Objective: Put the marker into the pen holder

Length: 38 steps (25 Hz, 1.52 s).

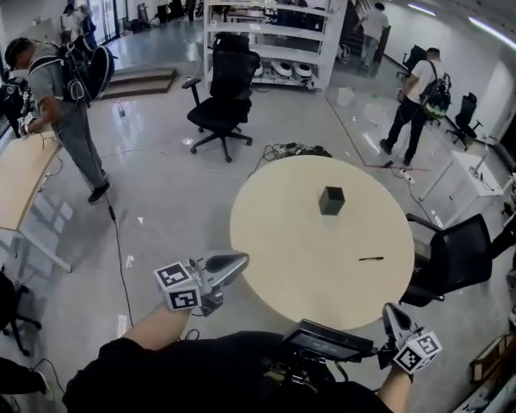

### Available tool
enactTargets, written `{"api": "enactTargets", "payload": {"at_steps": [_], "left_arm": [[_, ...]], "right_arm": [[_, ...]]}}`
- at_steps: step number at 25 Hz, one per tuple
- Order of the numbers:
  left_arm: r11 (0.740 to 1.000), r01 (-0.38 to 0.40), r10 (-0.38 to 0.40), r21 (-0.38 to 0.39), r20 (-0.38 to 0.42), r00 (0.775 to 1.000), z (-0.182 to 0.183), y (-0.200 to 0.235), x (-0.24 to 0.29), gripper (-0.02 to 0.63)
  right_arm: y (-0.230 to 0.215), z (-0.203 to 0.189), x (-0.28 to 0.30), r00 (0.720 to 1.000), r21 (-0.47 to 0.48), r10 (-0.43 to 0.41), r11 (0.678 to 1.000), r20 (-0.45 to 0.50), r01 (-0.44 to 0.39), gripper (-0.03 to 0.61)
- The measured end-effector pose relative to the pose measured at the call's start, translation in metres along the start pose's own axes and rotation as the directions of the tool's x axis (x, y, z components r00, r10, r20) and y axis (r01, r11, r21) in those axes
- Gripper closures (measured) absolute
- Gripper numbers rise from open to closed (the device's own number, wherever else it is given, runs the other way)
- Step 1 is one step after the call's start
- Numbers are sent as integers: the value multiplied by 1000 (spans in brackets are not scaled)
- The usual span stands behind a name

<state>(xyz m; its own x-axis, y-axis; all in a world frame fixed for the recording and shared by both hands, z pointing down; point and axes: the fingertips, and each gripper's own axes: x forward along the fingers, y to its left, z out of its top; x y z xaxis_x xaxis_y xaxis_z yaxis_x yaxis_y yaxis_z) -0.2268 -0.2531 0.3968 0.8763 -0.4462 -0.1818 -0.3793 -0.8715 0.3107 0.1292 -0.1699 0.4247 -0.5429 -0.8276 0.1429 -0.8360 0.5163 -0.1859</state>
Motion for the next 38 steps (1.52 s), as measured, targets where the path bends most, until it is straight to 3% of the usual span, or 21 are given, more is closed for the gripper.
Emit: {"api": "enactTargets", "payload": {"at_steps": [6, 10, 15, 19, 25, 28, 32, 34, 35, 38], "left_arm": [[995, -91, 91, -30, 5, 996, 4, 36, -12, 620], [989, -142, 143, -40, 4, 990, -2, 71, 9, 620], [983, -186, 186, -3, -3, 983, -6, 74, 74, 620], [967, -252, 253, -18, 20, 967, -10, 66, 122, 620], [960, -277, 274, -50, -54, 960, -42, 74, 195, 620], [960, -272, 264, -65, -106, 959, -53, 87, 215, 620], [967, -235, 215, -101, -175, 961, -76, 116, 228, 620], [972, -207, 181, -112, -209, 961, -85, 131, 232, 620], [974, -194, 164, -118, -223, 961, -88, 138, 233, 620], [975, -170, 130, -146, -250, 960, -98, 163, 234, 620]], "right_arm": [[-24, 10, 56, 996, -16, 74, 997, -40, -75, 577], [-66, 11, 94, 993, -40, 93, 995, -74, -97, 577], [-149, 4, 107, 985, -62, 137, 988, -106, -144, 575], [-220, -4, 126, 962, -140, 183, 967, -202, -214, 576], [-320, -33, 161, 925, -234, 173, 937, -337, -260, 575], [-347, -67, 177, 875, -274, 144, 915, -462, -295, 575], [-365, -128, 195, 771, -338, 69, 871, -633, -356, 575], [-367, -161, 206, 702, -365, 32, 837, -711, -408, 573], [-366, -178, 210, 663, -369, 19, 819, -749, -440, 542], [-370, -231, 218, 525, -371, -42, 755, -850, -541, 501]]}}
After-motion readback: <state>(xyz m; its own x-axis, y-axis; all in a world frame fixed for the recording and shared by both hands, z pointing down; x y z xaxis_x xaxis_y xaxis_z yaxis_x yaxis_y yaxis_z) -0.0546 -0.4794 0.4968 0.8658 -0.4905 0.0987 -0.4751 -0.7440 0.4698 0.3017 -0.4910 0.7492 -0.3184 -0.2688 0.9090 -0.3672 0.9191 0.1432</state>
